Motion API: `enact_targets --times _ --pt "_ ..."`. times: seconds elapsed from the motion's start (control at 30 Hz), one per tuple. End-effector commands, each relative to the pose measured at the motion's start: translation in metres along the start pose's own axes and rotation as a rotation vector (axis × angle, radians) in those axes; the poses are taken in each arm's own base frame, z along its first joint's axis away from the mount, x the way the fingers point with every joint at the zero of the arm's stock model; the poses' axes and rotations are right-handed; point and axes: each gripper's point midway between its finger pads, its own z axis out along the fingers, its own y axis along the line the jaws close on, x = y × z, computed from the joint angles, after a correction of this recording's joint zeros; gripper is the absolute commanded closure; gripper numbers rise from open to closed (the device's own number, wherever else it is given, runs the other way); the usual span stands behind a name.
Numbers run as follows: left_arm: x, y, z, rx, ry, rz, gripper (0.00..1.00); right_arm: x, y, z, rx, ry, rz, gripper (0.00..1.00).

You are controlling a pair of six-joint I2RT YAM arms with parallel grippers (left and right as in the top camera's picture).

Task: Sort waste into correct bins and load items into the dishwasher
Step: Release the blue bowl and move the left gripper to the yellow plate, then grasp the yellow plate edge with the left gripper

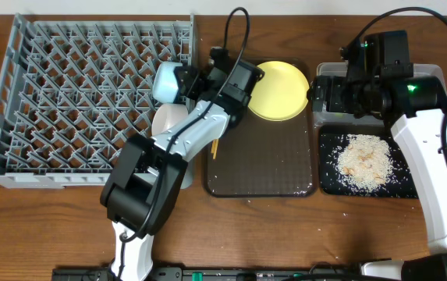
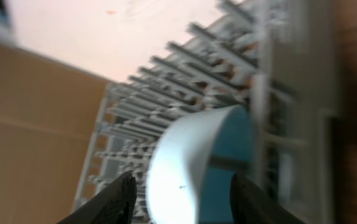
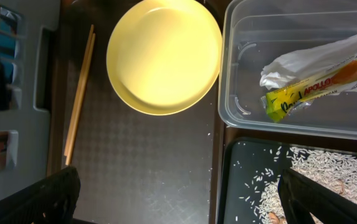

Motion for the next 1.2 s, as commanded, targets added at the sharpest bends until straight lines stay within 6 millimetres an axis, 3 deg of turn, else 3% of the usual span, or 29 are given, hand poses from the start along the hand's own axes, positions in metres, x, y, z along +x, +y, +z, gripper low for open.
enact_targets --times 0.0,0.13,0.23,0.37,0.43,0.53,0.83,1.0,1.17 --pt "-0.012 0.000 -0.013 0.138 -0.032 -0.078 0.50 0.000 -0.001 -0.002 0.002 -0.005 0.001 0.01" --pt "-0.021 -0.003 -0.029 0.294 -0.054 -0.141 0.45 0.000 -0.001 -0.002 0.002 -0.005 0.002 0.01" --pt "-0.029 -0.013 -0.053 0.504 -0.062 -0.231 0.44 0.000 -0.001 -0.002 0.002 -0.005 0.001 0.01" --pt "-0.036 -0.049 -0.098 0.906 0.014 -0.417 0.44 0.000 -0.001 -0.002 0.002 -0.005 0.002 0.01" --pt "-0.034 -0.068 -0.112 1.035 0.108 -0.522 0.44 0.000 -0.001 -0.002 0.002 -0.005 0.001 0.01" --pt "-0.025 -0.087 -0.108 1.049 0.251 -0.662 0.44 0.000 -0.001 -0.002 0.002 -0.005 0.002 0.01" --pt "-0.003 -0.151 -0.080 1.017 0.430 -0.816 0.39 0.000 -0.001 -0.002 0.002 -0.005 0.001 0.01" --pt "-0.003 -0.172 -0.078 1.056 0.456 -0.851 0.38 0.000 -0.001 -0.002 0.002 -0.005 0.002 0.01" --pt "-0.008 -0.180 -0.079 1.094 0.444 -0.860 0.38 0.000 -0.001 -0.002 0.002 -0.005 0.001 0.01"
